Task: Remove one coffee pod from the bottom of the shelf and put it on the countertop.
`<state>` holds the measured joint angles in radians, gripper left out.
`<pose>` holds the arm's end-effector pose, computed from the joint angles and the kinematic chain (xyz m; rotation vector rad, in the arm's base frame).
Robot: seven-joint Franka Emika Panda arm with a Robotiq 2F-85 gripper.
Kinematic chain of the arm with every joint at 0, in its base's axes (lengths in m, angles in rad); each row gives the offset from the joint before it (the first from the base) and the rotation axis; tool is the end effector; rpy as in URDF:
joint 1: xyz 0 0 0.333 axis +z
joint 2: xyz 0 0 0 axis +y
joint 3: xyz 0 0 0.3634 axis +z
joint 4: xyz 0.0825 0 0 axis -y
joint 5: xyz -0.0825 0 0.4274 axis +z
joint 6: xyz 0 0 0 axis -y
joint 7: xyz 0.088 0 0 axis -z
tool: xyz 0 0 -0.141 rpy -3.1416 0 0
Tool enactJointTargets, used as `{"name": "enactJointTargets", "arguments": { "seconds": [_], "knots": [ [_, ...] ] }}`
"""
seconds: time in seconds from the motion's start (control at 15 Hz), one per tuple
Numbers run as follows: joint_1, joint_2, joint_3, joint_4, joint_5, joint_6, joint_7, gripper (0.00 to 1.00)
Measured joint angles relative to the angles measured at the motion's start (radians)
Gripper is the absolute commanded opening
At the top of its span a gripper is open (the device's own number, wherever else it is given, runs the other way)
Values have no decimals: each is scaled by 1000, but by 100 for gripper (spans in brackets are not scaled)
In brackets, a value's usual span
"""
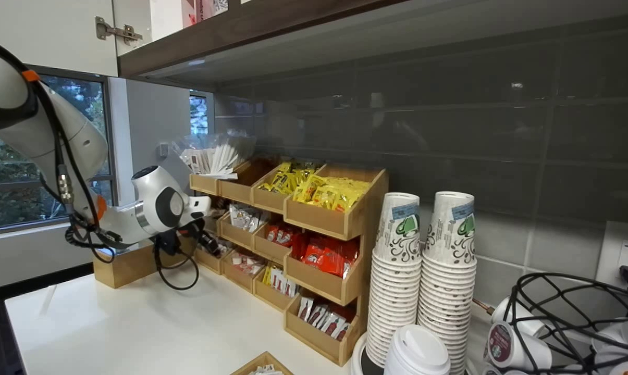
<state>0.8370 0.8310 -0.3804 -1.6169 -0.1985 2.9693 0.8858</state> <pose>0.6967 0.4182 0.1939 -2.9054 0.0660 -0.9488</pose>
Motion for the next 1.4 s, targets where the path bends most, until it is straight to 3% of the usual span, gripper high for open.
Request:
{"name": "enactJointTargets", "arguments": {
  "seconds": [0.87,1.4],
  "knots": [
    [55,-1,-51,-1,16,43,0,0],
    [78,-31,-43,-21,46,67,-9,0]
  ]
}}
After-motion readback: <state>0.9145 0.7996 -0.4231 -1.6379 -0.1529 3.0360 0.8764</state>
